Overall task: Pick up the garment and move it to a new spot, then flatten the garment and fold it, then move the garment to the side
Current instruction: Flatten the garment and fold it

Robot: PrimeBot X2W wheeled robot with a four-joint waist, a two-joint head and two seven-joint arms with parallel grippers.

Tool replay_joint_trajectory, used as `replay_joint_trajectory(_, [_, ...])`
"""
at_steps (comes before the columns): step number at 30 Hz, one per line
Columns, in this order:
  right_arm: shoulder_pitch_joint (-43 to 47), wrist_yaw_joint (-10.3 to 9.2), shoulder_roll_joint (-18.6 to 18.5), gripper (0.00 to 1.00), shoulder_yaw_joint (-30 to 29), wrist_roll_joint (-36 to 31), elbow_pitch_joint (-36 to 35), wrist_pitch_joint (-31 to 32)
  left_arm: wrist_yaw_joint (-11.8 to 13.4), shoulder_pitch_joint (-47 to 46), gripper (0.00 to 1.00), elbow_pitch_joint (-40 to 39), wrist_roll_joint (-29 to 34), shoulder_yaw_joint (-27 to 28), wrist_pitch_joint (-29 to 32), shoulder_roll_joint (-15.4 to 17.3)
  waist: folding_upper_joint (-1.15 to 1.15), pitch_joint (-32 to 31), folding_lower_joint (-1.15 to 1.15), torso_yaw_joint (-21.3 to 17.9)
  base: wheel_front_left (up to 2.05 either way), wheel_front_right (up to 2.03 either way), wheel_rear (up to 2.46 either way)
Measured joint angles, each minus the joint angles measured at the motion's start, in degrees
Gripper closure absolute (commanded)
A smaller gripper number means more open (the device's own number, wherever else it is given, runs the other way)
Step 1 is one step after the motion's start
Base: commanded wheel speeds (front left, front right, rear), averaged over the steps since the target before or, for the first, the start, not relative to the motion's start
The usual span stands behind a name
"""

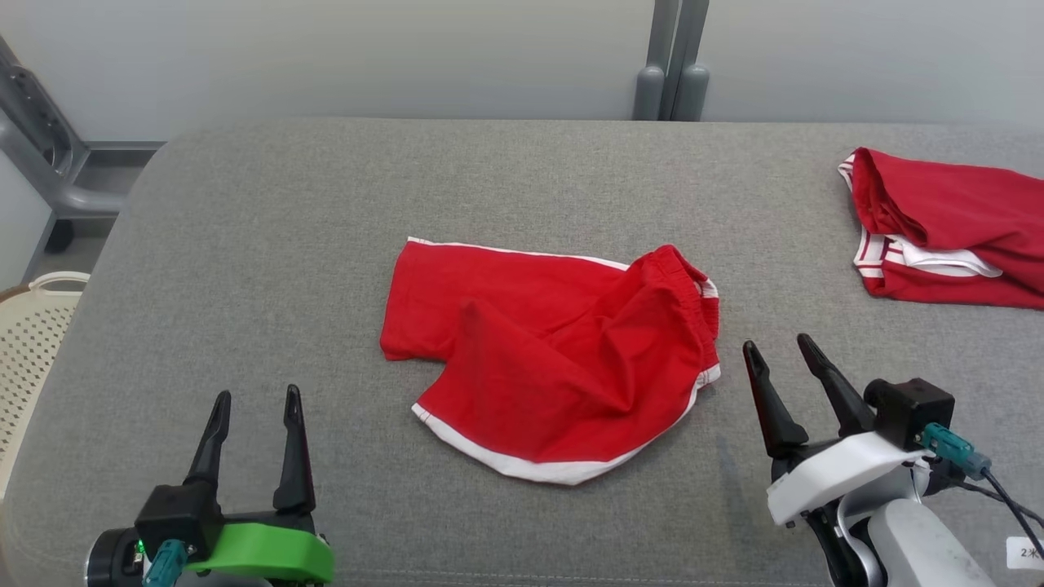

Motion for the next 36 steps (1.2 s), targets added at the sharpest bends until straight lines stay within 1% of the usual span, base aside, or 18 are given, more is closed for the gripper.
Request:
replay_joint_trajectory(8, [4.23, 0.0, 2.94, 0.0, -5.27, -4.97, -3.14, 0.0, 0.55, 3.0, 0.0, -2.33, 0.33, 4.11, 0.0, 0.0, 0.0, -1.84, 0.0, -0.29, 0.0, 0.0, 0.0])
replay_joint_trajectory(11, [5.42, 0.0, 4.02, 0.0, -6.12, -5.91, -3.59, 0.0, 0.0, 4.29, 0.0, -2.77, 0.76, 5.06, -0.01, 0.14, 0.0, -2.59, 0.0, -0.3, 0.0, 0.0, 0.0])
replay_joint_trajectory(14, [6.23, 0.0, 4.78, 0.0, -6.61, -6.33, -3.74, 0.0, -0.7, 5.54, 0.0, -2.91, 1.74, 5.23, 0.0, 0.66, 0.0, -3.26, 0.0, -0.35, 0.0, 0.0, 0.0])
replay_joint_trajectory(17, [7.06, 0.0, 5.38, 0.0, -6.93, -6.83, -4.15, 0.0, -0.86, 6.37, 0.0, -2.9, 2.05, 5.57, 0.0, 1.03, 0.0, -3.85, 0.0, -0.45, 0.0, 0.0, 0.0])
replay_joint_trajectory(24, [8.17, 0.0, 6.44, 0.0, -8.02, -7.79, -3.96, 0.0, -1.75, 7.06, 0.0, -2.86, 2.32, 5.34, 0.0, 1.1, 0.0, -4.71, 0.0, -0.66, 0.0, 0.0, 0.0])
replay_joint_trajectory(36, [8.16, 0.0, 7.21, 0.0, -8.05, -8.37, -2.45, 0.0, -2.29, 7.09, 0.0, -2.07, 2.37, 4.78, 0.0, 0.98, 0.0, -4.94, 0.0, -1.5, 0.0, 0.0, 0.0])
